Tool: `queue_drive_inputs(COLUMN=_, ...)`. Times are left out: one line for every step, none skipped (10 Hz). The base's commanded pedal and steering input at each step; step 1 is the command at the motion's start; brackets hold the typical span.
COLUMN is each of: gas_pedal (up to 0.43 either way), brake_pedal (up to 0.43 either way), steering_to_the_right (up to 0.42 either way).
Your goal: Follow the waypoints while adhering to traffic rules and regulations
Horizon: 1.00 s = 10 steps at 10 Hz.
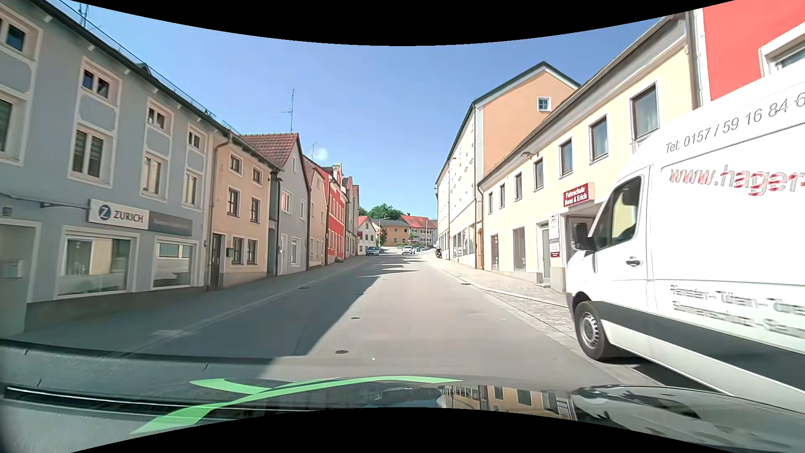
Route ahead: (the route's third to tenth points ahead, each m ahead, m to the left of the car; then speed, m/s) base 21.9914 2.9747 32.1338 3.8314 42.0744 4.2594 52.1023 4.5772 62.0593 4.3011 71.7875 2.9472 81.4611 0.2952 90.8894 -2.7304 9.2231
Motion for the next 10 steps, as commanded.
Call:
queue_drive_inputs(gas_pedal=0.280, brake_pedal=0.000, steering_to_the_right=-0.005)
queue_drive_inputs(gas_pedal=0.268, brake_pedal=0.000, steering_to_the_right=-0.005)
queue_drive_inputs(gas_pedal=0.260, brake_pedal=0.000, steering_to_the_right=-0.005)
queue_drive_inputs(gas_pedal=0.260, brake_pedal=0.000, steering_to_the_right=-0.005)
queue_drive_inputs(gas_pedal=0.260, brake_pedal=0.000, steering_to_the_right=-0.005)
queue_drive_inputs(gas_pedal=0.260, brake_pedal=0.000, steering_to_the_right=-0.006)
queue_drive_inputs(gas_pedal=0.260, brake_pedal=0.000, steering_to_the_right=-0.008)
queue_drive_inputs(gas_pedal=0.260, brake_pedal=0.000, steering_to_the_right=-0.010)
queue_drive_inputs(gas_pedal=0.248, brake_pedal=0.000, steering_to_the_right=-0.011)
queue_drive_inputs(gas_pedal=0.248, brake_pedal=0.000, steering_to_the_right=-0.013)
